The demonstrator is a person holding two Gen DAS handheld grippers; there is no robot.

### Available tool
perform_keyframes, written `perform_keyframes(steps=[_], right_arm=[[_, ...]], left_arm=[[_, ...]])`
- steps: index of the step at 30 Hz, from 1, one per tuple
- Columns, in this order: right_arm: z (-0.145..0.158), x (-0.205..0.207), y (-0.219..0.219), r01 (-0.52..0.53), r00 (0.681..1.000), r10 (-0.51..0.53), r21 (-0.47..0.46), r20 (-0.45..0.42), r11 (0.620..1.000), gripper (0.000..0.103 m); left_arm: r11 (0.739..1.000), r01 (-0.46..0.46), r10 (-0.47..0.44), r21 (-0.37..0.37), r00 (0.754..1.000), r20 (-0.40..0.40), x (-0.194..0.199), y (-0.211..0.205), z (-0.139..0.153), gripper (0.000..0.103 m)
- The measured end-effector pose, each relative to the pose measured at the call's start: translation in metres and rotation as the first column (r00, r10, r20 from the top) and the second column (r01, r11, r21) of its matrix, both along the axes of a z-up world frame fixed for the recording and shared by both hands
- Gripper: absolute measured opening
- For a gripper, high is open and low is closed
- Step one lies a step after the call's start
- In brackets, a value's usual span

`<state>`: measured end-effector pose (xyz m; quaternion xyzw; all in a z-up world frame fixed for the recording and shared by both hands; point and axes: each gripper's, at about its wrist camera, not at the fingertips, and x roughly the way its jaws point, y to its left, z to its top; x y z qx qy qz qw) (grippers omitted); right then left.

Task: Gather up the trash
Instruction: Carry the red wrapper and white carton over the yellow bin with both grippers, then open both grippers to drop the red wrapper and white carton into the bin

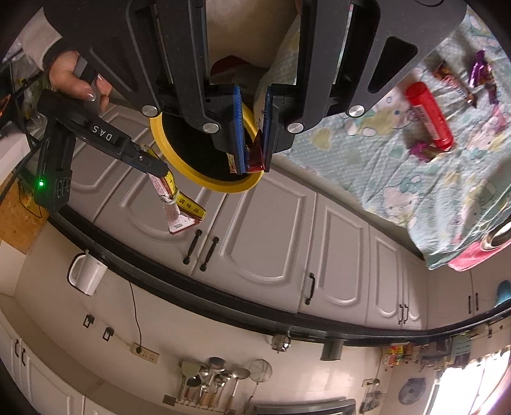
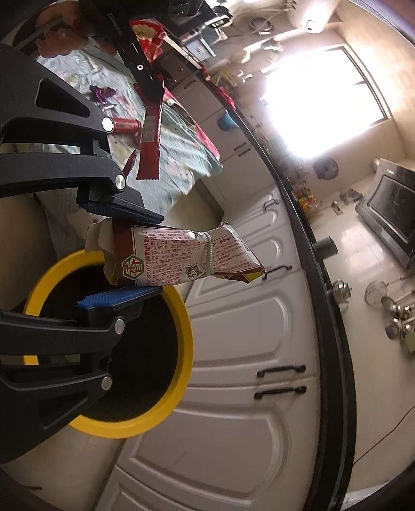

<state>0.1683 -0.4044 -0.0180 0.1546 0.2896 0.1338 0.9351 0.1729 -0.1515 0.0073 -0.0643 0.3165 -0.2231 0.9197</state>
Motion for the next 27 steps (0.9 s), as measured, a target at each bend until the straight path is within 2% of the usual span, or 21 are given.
perform_keyframes(steps=[12,27], right_arm=[[-0.021,-0.004,-0.039,0.096,0.994,-0.095,0.016,-0.046,0.995,0.036],[-0.055,-0.009,-0.060,0.148,0.981,-0.146,0.009,-0.125,0.989,0.036]], left_arm=[[0.998,0.058,-0.058,0.017,0.998,-0.022,0.016,-0.039,-0.014,0.006],[0.993,0.114,-0.111,0.034,0.991,-0.072,0.035,-0.080,-0.041,0.006]])
